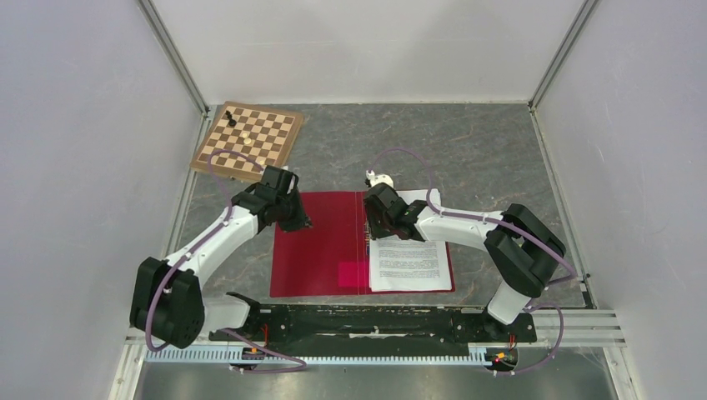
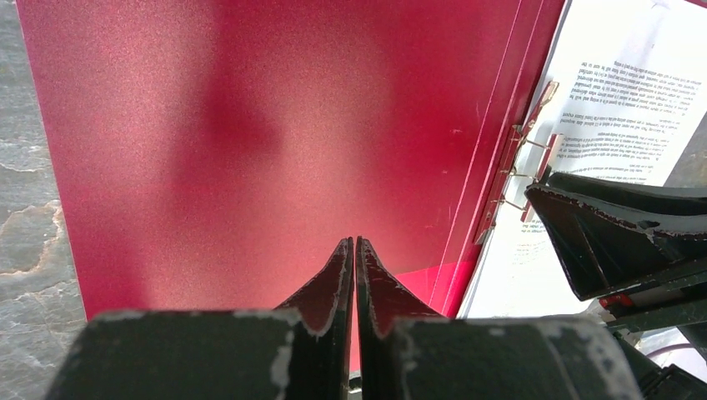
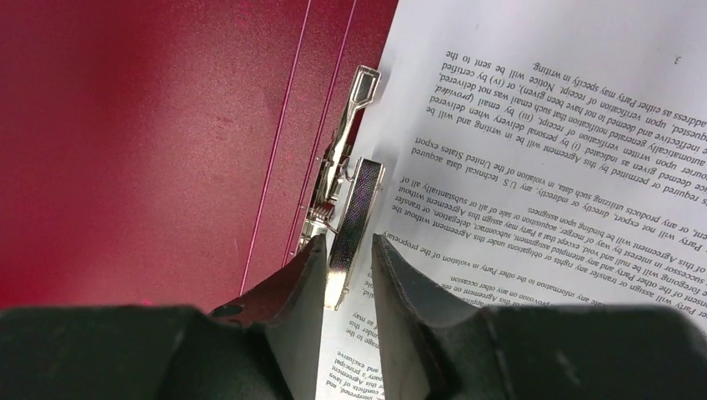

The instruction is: Put the files into the folder

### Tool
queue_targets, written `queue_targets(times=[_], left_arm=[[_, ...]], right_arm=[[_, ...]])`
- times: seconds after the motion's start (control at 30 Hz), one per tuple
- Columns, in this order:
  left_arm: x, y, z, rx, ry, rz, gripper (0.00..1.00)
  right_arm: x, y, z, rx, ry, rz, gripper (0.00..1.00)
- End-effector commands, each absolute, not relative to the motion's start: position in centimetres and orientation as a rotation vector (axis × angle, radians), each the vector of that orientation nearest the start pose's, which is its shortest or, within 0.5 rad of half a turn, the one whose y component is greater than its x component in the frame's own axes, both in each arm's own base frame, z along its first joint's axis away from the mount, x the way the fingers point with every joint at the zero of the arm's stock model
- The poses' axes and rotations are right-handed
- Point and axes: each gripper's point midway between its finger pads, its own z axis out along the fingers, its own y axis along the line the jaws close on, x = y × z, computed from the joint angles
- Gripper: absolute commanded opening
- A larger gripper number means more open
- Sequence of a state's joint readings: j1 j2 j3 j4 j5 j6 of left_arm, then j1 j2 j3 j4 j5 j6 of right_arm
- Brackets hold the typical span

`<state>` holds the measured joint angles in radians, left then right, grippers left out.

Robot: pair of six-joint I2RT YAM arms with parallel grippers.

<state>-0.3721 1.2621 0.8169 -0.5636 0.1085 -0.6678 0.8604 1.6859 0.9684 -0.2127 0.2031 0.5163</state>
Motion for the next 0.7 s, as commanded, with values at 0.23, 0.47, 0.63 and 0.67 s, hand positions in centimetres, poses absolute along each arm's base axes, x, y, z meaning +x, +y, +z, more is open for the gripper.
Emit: queue_targets(times=[0.23,0.47,0.63,0.67], left_arm=[[27.3,-16.3,9.3,-0.281,2.609,-0.604,0.08],[27.4,-16.7,9.0,-0.287,2.618,-0.629,0.06],[27.4,-16.6,8.7,-0.293,2.627,-0.623,0.06],[27.3,-16.7,8.7,-0.294,2.63,-0.623,0.06]], right_arm=[[27.3,30.0,4.3,-0.318,2.453,0.375,0.18],[26.4,29.5,3.6,-0.328,2.472,0.38,0.15],[25.7,29.4,3.2,-0.345,2.482,0.387,0.14],[25.7,29.3,3.1,-0.344,2.483,0.386,0.14]])
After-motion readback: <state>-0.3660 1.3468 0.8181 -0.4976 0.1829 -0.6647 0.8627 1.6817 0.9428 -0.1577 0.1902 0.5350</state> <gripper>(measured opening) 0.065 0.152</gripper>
